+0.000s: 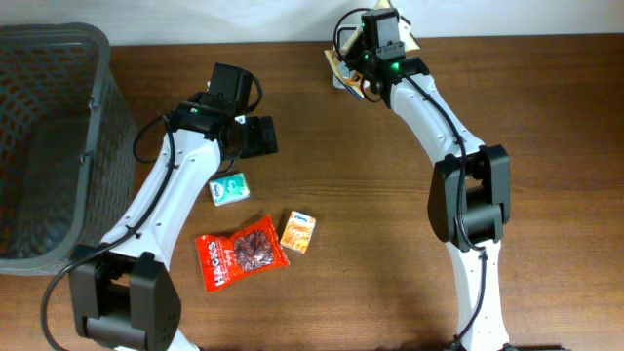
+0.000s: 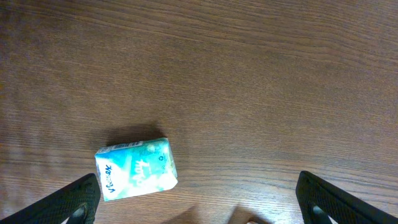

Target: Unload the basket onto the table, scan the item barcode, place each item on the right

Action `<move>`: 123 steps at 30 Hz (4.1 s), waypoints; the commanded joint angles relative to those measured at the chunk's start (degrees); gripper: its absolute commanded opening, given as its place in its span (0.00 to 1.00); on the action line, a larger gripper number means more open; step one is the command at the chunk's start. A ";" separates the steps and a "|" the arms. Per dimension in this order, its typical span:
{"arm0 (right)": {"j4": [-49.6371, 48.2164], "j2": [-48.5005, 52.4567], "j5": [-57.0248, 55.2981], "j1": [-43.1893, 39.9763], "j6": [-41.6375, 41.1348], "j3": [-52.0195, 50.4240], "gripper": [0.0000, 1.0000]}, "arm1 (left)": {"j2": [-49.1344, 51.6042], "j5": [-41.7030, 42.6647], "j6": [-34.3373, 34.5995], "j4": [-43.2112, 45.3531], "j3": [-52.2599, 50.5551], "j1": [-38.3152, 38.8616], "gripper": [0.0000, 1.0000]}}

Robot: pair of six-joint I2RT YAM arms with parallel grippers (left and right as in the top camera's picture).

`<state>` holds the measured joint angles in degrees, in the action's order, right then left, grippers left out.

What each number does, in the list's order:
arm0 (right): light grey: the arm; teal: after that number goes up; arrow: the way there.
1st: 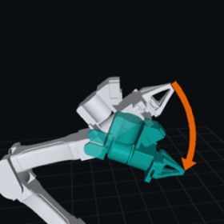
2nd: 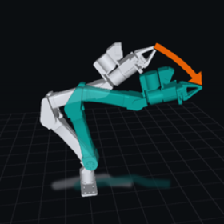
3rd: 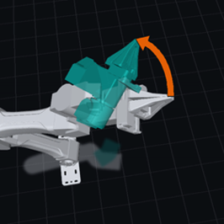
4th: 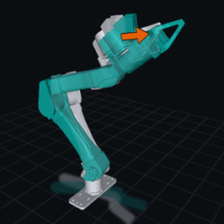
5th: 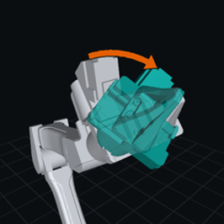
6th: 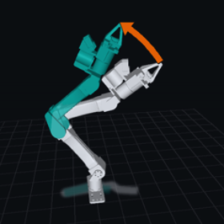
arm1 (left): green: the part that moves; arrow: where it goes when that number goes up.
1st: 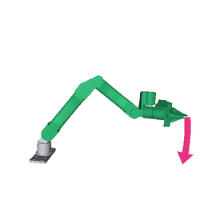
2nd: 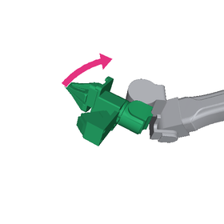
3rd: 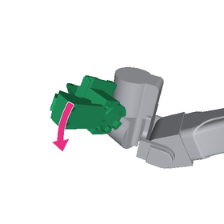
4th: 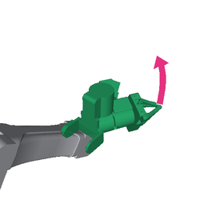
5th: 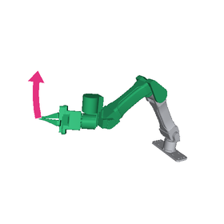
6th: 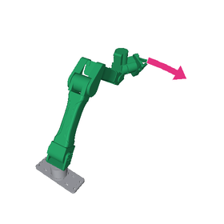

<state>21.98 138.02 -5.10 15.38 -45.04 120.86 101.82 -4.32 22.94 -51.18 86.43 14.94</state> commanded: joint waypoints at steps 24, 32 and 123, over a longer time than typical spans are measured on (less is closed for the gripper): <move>6.38 6.43 -5.90 2.36 13.62 12.48 0.04 | -0.44 0.42 -0.68 -0.04 -0.31 -0.20 0.99; 4.61 6.78 -6.05 2.36 14.84 12.44 0.04 | -0.42 0.42 -0.68 -0.07 -0.31 -0.20 0.99; 48.94 -11.98 -12.09 -24.09 26.01 26.53 0.04 | -0.44 0.42 -0.68 -0.07 -0.31 -0.20 0.99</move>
<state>67.20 126.34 -15.88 -2.98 -11.40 147.11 101.82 -4.34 22.94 -51.18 86.43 14.92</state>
